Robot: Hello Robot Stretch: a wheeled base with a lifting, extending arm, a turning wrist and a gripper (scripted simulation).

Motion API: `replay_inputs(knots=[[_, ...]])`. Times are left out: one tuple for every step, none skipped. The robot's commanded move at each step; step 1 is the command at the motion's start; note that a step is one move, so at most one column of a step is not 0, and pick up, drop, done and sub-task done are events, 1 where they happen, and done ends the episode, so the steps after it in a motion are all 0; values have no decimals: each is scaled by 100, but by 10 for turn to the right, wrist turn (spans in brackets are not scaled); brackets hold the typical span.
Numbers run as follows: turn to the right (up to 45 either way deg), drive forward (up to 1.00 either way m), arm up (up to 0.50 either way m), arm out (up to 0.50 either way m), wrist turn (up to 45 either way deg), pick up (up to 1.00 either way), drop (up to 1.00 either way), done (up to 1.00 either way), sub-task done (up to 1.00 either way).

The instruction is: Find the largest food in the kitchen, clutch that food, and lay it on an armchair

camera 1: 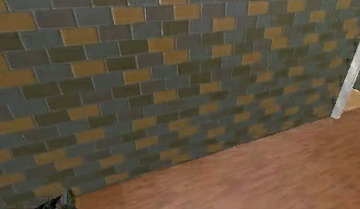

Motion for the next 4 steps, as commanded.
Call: replay_inputs(knots=[[450,0,0,0,0,0,0,0,0],[150,0,0,0,0,0,0,0,0],[0,25,0,0,0,0,0,0,0],[30,0,0,0,0,0,0,0,0]])
